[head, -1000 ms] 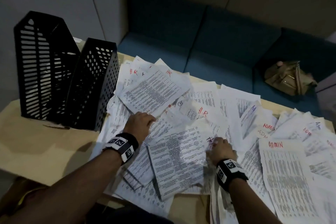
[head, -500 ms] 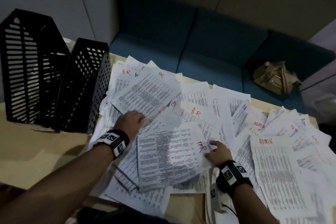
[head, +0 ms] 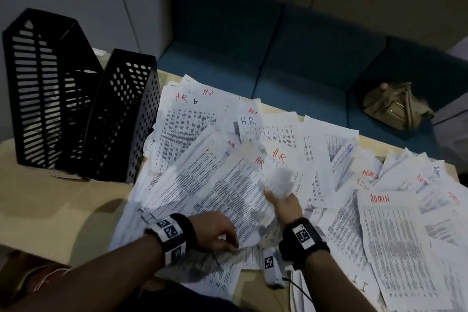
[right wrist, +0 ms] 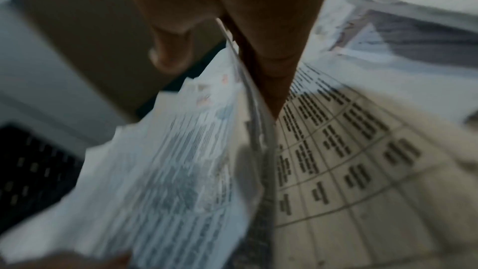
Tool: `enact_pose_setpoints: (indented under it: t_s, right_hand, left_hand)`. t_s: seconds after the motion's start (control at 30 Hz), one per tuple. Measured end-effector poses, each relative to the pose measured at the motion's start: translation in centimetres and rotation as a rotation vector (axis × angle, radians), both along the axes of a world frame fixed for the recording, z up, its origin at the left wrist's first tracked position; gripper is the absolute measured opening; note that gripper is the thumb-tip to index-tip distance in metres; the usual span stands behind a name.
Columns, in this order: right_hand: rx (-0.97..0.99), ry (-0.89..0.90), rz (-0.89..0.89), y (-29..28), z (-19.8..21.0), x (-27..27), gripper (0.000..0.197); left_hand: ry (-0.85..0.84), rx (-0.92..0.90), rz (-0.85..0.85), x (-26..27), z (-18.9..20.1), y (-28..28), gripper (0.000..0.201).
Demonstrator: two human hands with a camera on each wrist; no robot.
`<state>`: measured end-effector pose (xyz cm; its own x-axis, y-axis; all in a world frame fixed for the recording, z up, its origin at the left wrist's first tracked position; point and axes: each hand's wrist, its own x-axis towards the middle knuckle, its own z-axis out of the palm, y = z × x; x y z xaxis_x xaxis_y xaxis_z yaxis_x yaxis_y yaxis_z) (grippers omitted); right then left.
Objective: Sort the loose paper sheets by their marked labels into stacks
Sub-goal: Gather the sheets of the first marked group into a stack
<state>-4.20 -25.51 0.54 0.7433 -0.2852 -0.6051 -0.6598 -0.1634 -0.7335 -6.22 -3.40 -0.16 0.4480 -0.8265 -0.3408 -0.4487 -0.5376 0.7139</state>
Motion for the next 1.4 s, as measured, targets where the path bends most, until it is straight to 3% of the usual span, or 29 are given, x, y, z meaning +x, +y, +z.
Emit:
enact_pose_setpoints:
  t_s: [0.07,0.17,0.23,0.27,0.33,0.4,0.53,0.63,0.7,0.77,0.83,0.9,0.97,1.1,1.2,1.3,1.4]
  right_hand:
    - [-0.17,-0.025,0.082,0.3,-0.3,0.6,0.05]
    - [-0.094,-0.068,0.068,-0.2,1.0,1.7,0.01]
    - [-0.045,-0.115,0.176,-0.6,2.0,2.3,0.017]
    - [-0.015,-0.119,0.243,-0.7,2.5,2.5,0.013]
    - [0.04,-0.11,0.312,-0.9,2.9,3.1,0.027]
    - [0.11,-0.107,0.326,-0.6,2.8,3.4,0.025]
    - [0.135,-0.175,0.299,1.8,3.1,2.7,0.033]
    - [0.009,-0.247,0.245,3.0,2.8,2.1,0.025]
    - [0.086,-0.23,0.24,3.1,2.6,1.7,0.016]
    - [0.137,-0.176,0.326,2.5,2.4,1.4,0.012]
    - [0.032,-0.1,0.504,1.6,1.8,1.3,0.011]
    - [-0.207,-0.011,0.535,1.1,0.4,1.2,0.031]
    - [-0.346,0.067,0.441,1.3,-0.7,1.2,0.052]
    - [-0.207,0.143,0.267,3.7,-2.0,2.3,0.08]
    - [-0.07,0.135,0.153,5.7,-1.8,2.8,0.067]
    - [-0.159,0.104,0.184,6.8,-1.2,2.8,0.048]
    - [-0.158,-0.058,0.149,6.4,0.2,2.9,0.025]
  left_hand:
    - [0.013,0.044,0.073,0.8,0.2,0.3,0.037]
    - [-0.084,-0.053,0.658,3.2,-0.1,1.6,0.047]
    - [-0.038,-0.165,1.058,4.8,-0.1,2.2,0.07]
    - [0.098,-0.31,1.193,5.5,-0.1,2.4,0.078]
    - [0.386,-0.525,1.315,6.0,0.1,2.6,0.09]
    - [0.468,-0.523,1.286,5.8,0.6,3.0,0.089]
    - [0.426,-0.399,1.06,4.6,1.5,2.5,0.047]
    - [0.452,-0.38,1.053,3.9,1.5,2.6,0.039]
    - [0.49,-0.362,1.118,3.6,1.4,3.6,0.03]
    - [0.469,-0.352,1.143,3.4,1.3,5.5,0.023]
    - [0.399,-0.332,1.129,3.3,1.5,7.3,0.016]
    - [0.348,-0.309,1.203,3.2,1.5,8.8,0.014]
    - [0.314,-0.291,1.289,3.0,1.7,9.8,0.022]
    - [0.335,-0.281,1.326,2.6,1.5,9.9,0.033]
    - [0.331,-0.284,1.348,2.6,1.2,9.8,0.038]
    - [0.32,-0.258,1.346,2.2,1.1,10.2,0.024]
    - [0.315,-0.278,1.397,2.0,1.4,10.8,0.011]
